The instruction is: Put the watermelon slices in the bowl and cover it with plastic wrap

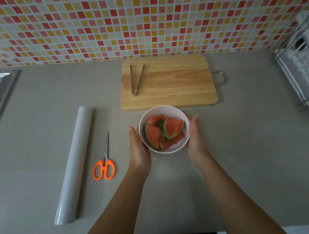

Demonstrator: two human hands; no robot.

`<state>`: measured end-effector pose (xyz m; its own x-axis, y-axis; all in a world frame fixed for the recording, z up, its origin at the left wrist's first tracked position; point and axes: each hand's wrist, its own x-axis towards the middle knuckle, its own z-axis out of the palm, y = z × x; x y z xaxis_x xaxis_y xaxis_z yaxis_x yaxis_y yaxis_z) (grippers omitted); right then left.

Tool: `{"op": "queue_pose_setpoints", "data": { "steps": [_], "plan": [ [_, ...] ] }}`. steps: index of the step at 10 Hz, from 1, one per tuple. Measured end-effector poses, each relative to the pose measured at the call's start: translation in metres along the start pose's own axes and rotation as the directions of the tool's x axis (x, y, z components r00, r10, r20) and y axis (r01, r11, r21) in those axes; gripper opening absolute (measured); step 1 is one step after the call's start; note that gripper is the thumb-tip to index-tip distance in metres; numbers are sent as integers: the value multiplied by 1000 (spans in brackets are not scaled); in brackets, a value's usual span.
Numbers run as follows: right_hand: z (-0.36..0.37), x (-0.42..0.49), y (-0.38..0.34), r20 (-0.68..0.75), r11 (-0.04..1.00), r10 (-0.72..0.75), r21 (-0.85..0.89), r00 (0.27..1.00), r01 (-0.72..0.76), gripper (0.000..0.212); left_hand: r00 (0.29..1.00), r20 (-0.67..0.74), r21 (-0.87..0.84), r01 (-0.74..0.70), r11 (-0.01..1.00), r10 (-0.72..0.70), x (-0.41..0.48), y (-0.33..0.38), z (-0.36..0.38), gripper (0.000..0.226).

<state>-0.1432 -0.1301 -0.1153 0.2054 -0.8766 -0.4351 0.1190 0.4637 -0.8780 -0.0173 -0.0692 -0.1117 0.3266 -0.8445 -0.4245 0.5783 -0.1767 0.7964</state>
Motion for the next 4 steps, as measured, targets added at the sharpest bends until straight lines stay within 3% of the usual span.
{"op": "queue_pose_setpoints", "data": {
  "steps": [1,2,3,4],
  "plan": [
    [-3,5,1,9,999,31,37,999,-31,70,1000,1,77,21,997,-21,5,2,-1,70],
    [-5,4,-4,34,994,51,-99,998,-47,76,996,-78,280,67,958,-47,7,5,-3,76],
    [-16,8,-26,-16,926,-15,-378,1000,8,69,970,-244,502,107,858,22,12,28,-3,80],
    [-20,7,-59,-50,866,-161,-485,986,117,62,960,-205,589,-34,807,191,7,63,10,72]
  ]
}}
